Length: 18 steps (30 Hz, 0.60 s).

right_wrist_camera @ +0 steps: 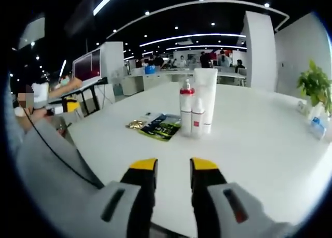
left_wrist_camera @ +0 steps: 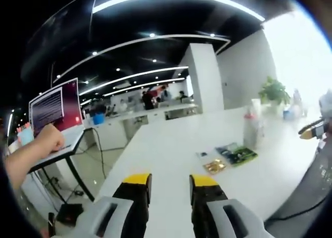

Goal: Arrange the skincare products in the storage area until every visible bottle or jar stands upright without overlapping.

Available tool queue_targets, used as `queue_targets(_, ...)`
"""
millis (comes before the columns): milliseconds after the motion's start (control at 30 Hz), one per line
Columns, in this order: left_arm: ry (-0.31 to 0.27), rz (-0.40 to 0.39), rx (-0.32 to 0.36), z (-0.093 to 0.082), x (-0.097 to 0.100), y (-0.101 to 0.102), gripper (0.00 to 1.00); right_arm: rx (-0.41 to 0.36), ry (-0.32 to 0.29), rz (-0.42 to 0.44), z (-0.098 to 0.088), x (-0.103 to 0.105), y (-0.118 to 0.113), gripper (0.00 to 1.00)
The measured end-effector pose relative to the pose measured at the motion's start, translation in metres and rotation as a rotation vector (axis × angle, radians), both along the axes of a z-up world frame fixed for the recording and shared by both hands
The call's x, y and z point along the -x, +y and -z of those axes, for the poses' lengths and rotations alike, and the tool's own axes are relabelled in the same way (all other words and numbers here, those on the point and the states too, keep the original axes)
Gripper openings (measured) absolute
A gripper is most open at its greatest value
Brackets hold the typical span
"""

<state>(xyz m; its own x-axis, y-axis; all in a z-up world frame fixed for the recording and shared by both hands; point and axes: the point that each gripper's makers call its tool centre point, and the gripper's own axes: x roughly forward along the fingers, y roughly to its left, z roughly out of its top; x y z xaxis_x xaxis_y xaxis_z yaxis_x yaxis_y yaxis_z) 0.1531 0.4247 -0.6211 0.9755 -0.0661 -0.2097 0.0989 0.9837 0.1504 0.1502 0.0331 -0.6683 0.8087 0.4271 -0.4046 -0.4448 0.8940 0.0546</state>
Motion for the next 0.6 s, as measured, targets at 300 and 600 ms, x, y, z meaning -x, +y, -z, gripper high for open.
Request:
queue_targets(300, 0.010, 0.001, -0.010, 0.0013, 0.0009, 0.0005, 0.31, -0.004, -0.002, 0.012, -0.0010, 0.0004, -0.0009, 0.26)
queue_targets(600, 0.014, 0.007, -0.021, 0.0019, 0.0008, 0.0004, 0.31, 0.001, 0.001, 0.012, -0.0010, 0.0014, 0.0010, 0.26)
